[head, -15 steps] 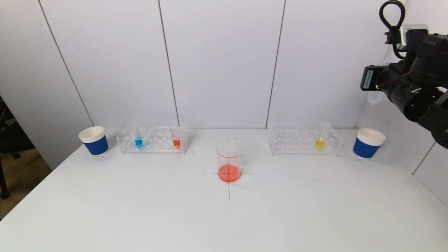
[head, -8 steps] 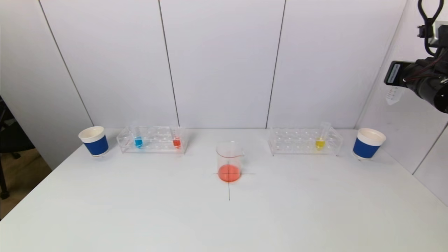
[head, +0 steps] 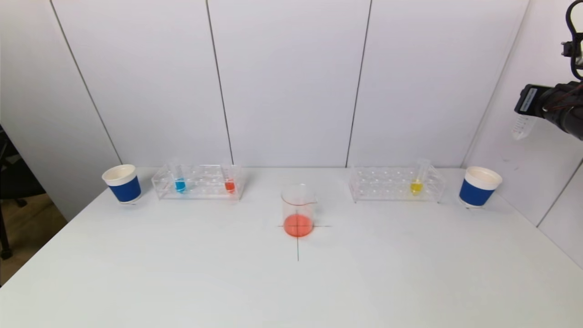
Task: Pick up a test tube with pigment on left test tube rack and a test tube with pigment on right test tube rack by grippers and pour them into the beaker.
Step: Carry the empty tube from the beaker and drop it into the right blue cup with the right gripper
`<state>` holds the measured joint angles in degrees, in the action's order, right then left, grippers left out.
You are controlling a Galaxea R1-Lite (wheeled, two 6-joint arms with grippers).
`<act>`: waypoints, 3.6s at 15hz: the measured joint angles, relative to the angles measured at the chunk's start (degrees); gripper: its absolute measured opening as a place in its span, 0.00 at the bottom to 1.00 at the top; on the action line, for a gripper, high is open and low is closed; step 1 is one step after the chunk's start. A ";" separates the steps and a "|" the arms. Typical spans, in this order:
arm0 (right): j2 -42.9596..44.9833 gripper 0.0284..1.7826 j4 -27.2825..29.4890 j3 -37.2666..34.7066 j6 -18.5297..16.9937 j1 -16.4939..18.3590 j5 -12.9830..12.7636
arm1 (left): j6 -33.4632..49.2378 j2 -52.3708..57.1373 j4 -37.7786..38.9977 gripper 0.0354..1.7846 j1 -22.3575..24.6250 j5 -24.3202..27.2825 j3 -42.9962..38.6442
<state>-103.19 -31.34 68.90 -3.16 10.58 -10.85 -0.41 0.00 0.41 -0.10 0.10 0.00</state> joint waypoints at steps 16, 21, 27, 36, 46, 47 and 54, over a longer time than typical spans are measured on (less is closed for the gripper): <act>-17.79 0.27 -11.51 3.06 -1.39 3.58 3.08 | 0.00 0.00 0.00 0.99 0.00 0.00 0.00; -20.15 0.27 -13.58 0.33 -1.38 4.27 3.19 | 0.00 0.00 0.00 0.99 0.00 0.00 0.00; -21.86 0.27 -19.85 -3.78 -1.33 4.27 3.58 | 0.01 0.00 0.00 0.99 0.00 0.00 0.00; -22.71 0.27 -23.00 -7.69 -1.28 3.88 3.77 | -0.02 0.00 0.00 0.99 0.00 0.00 0.00; -22.55 0.27 -23.39 -9.18 -1.30 3.56 3.94 | 0.00 0.00 0.00 0.99 0.00 0.00 0.00; -22.52 0.27 -23.37 -9.25 -1.30 3.56 3.94 | -0.02 0.00 0.00 0.99 0.00 -0.02 0.00; -22.47 0.27 -23.37 -9.31 -1.38 3.56 3.80 | -0.02 0.00 0.00 0.99 0.00 -0.02 0.00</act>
<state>-125.66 -54.71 59.59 -4.53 14.14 -7.05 -0.44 0.00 0.41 -0.10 0.07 0.00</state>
